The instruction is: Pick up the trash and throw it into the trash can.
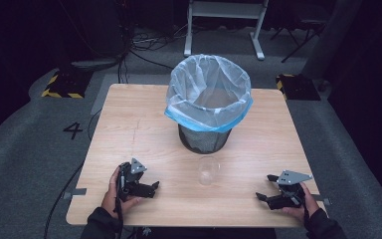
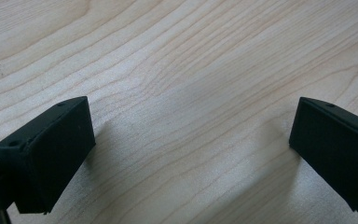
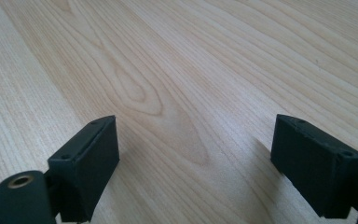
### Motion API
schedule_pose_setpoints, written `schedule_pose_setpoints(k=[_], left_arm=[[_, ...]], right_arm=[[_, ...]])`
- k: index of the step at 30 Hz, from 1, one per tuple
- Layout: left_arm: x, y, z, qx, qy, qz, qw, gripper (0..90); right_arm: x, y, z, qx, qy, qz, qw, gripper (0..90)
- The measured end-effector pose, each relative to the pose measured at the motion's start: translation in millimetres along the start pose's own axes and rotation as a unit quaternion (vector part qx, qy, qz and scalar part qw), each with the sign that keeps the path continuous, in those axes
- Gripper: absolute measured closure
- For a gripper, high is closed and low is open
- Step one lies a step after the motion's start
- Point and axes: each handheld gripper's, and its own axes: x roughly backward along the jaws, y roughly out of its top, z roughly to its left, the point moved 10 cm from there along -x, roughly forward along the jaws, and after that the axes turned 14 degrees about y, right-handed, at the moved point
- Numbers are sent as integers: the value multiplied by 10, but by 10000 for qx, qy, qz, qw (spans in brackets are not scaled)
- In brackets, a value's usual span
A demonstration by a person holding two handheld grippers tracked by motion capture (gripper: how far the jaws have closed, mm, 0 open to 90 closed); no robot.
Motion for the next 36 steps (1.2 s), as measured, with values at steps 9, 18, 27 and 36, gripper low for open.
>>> schedule_pose_setpoints(k=[9,18,27,36], left_arm=[[3,-4,1,8,4,5,10000,2],[3,-4,2,7,3,10,10000,1],[2,-3,1,13,4,9,10000,1],[2,-3,2,9,5,8,10000,1]], right_arm=[[18,-4,3,76,-35,80,9999,159],[102,209,122,190,58,-218,9996,188],[122,551,282,558,82,-363,9977,202],[59,856,440,847,209,-489,9950,226]])
